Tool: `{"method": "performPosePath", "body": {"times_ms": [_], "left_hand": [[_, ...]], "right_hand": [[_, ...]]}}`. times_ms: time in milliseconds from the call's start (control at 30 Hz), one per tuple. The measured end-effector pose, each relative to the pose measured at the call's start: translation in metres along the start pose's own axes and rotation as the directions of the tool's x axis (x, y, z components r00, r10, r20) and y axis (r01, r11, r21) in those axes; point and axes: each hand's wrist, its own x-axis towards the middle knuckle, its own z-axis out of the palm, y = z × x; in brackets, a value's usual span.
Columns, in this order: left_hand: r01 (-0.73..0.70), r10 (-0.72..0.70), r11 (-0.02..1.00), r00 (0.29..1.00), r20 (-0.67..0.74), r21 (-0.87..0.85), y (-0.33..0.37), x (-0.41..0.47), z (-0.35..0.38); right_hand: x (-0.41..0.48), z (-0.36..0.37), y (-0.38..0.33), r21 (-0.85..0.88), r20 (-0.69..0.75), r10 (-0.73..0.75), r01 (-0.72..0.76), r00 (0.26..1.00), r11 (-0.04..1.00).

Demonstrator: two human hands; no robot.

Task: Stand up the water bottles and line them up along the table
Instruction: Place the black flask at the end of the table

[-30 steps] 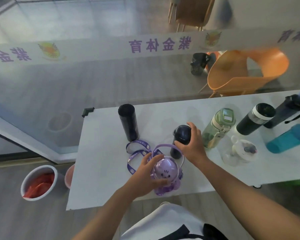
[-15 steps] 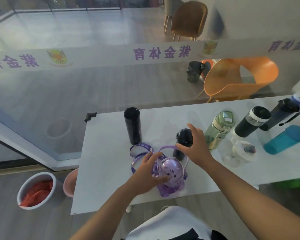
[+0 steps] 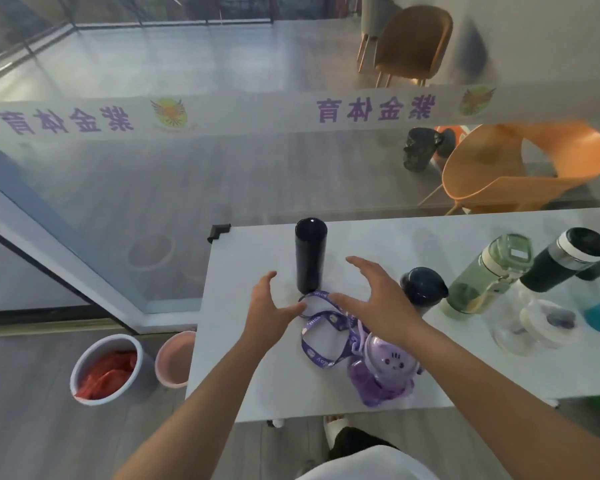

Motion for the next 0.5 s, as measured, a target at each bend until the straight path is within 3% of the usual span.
{"method": "performPosePath", "body": {"times_ms": [300, 500], "left_hand": [[0.098, -0.091, 0.99, 0.993, 0.068, -0.099, 0.016, 0.079, 0.043], [0.065, -0.064, 0.989, 0.998, 0.014, -0.136, -0.001, 0.106, 0.05]], "right_hand": [[0.106, 0.022, -0.013, 0.079, -0.034, 0.07, -0.067, 0.997, 0.995], [0.146, 0.037, -0.001, 0.145, -0.033, -0.005, 0.01, 0.999, 0.989]]}}
